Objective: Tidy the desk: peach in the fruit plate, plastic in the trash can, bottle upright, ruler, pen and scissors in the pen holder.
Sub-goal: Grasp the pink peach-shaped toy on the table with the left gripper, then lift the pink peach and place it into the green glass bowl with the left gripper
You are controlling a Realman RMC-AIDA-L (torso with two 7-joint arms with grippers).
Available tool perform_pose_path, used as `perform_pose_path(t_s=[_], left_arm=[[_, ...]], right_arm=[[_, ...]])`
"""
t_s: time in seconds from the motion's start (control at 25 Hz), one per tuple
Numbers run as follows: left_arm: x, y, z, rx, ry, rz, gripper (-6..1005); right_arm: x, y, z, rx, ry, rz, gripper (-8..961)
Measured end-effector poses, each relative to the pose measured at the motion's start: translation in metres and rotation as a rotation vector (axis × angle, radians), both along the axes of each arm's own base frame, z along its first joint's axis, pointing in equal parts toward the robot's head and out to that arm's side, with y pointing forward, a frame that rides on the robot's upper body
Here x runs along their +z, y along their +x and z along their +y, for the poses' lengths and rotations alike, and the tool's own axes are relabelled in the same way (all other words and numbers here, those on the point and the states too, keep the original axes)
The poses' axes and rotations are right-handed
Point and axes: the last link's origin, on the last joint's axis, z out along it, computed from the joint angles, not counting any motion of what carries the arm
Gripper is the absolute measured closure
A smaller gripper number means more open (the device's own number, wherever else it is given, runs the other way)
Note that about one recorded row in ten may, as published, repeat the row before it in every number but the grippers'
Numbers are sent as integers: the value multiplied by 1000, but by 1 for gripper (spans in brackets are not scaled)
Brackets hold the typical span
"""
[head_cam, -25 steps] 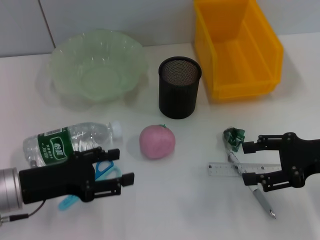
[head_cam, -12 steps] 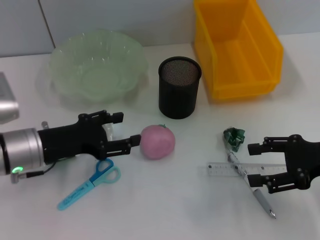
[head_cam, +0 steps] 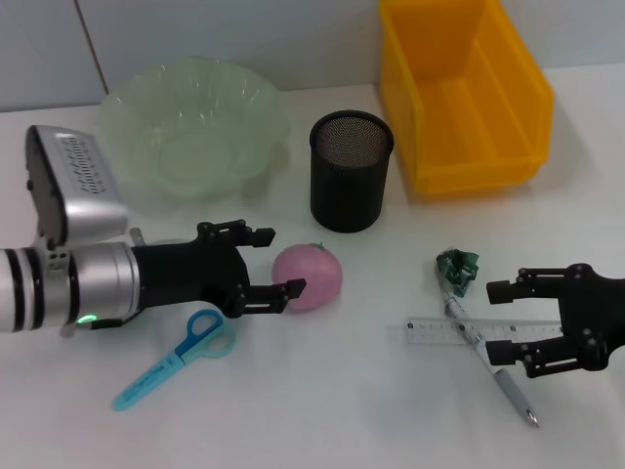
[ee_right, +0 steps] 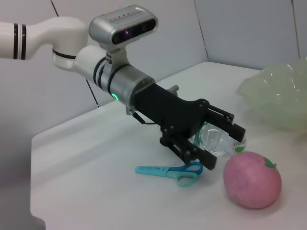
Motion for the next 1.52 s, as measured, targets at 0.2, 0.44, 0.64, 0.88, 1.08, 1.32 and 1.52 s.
perform_pose_path(t_s=[0.2, 0.44, 0.64, 0.88, 1.08, 1.32, 1.52], left_arm=[[-4, 2, 3, -17, 10, 30, 200], [-11, 1, 4, -41, 17, 78, 210], [-15, 0, 5, -44, 22, 112, 236], [-16, 0, 5, -47, 24, 117, 267], [-19, 1, 3, -62, 11, 127, 292], [-21, 2, 3, -73, 3, 136, 551], [-20, 5, 3, -74, 4, 122, 663]], right_arm=[[0, -1, 1, -4, -2, 0, 121], [0, -1, 2, -3, -3, -1, 121], [-1, -1, 2, -4, -4, 0, 121], [-1, -2, 1, -6, -6, 1, 121], [-1, -2, 1, -6, -7, 1, 121], [-1, -2, 1, -6, -7, 2, 121], [-1, -2, 1, -6, -8, 2, 121]])
